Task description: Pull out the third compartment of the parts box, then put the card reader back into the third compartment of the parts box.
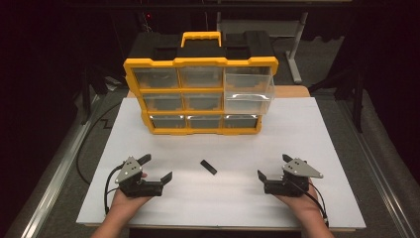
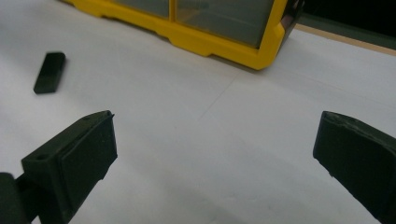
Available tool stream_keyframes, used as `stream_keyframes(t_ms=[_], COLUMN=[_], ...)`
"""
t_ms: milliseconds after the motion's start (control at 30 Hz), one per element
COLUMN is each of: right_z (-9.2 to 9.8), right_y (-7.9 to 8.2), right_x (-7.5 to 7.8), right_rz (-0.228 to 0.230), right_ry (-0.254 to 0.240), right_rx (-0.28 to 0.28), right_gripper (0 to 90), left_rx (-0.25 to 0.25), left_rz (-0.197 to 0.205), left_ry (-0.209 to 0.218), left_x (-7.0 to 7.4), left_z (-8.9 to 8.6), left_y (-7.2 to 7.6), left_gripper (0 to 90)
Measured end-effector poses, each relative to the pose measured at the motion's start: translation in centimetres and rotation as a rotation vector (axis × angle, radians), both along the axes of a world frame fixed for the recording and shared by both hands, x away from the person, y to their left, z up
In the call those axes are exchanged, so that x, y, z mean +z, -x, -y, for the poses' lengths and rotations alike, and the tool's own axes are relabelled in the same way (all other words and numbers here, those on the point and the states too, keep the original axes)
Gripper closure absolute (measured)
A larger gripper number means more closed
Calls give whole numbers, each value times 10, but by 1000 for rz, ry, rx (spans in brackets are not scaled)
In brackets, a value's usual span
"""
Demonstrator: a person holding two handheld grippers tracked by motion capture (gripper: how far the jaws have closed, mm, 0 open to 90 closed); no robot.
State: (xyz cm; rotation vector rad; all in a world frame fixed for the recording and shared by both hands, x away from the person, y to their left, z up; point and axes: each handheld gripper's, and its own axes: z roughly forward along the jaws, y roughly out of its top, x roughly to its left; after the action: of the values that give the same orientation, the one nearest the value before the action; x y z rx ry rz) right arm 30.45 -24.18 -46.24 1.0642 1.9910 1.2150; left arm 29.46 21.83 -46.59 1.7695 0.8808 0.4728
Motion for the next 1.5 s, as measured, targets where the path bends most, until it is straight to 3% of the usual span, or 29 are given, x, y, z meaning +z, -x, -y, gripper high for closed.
stream_keyframes(t_ms=[167,333,467,867,1100,1367,1500], right_z=[4,4,5,-5,-12,-11,-11], right_y=[-2,-1,-1,-2,-3,-6,-6], right_x=[-1,0,-1,-1,-3,-5,-4], right_rz=[-8,0,-9,-26,-76,-163,-183], right_ry=[-34,-34,-42,10,66,93,100], right_rx=[-5,0,2,17,32,21,22], right_gripper=[2,2,2,2,2,2,2], left_rx=[6,20,23,29,25,17,9], left_rz=[-14,-20,-25,-16,-20,-16,-20], left_ry=[5,17,-5,-4,-3,7,-1], left_x=[0,0,-1,-1,0,0,-2], left_z=[-1,-1,0,-2,-2,-1,1], left_y=[-3,-5,-6,-5,-3,-3,-4], left_gripper=[3,3,3,3,3,3,3])
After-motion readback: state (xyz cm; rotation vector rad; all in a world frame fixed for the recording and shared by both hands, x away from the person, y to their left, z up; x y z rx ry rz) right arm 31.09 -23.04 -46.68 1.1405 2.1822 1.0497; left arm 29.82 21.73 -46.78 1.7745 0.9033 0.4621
